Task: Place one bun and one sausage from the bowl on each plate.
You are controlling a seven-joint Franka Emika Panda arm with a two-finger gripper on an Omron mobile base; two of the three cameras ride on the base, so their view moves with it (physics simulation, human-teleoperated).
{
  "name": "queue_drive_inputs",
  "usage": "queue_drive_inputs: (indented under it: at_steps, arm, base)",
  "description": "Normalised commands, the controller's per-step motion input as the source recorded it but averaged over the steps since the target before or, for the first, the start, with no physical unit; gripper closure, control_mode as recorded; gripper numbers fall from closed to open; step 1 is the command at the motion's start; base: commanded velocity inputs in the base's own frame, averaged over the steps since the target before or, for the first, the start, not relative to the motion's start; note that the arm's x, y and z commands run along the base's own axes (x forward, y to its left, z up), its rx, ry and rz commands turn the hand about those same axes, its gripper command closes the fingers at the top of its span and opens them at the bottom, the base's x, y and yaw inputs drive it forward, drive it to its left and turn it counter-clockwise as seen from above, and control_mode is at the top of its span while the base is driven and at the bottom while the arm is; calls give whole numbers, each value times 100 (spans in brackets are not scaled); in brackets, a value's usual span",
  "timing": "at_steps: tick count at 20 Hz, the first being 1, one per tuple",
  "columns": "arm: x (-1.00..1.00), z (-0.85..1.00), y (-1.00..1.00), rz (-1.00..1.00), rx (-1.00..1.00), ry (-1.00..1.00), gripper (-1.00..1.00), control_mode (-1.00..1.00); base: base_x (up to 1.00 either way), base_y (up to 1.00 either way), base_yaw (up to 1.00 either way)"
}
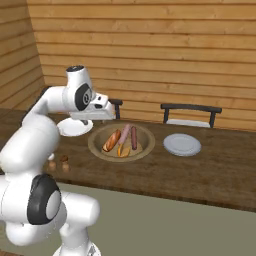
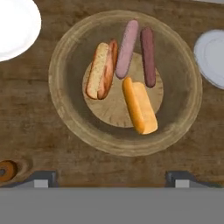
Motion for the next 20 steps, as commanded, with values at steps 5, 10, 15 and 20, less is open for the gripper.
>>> queue_drive_inputs:
  at_steps: [5,10,15,20]
  arm:
    - [100,-90,-79,-1,5,12,-100,-100]
    - [33,-70,-39,12,0,37,-100,-100]
    - [0,-50,-2,12,0,34,-100,-100]
    - [1,-56,0,8,0,19,-100,-100]
  base:
    - [0,0,0]
    - [0,0,0]
    - [0,0,0]
    - [0,0,0]
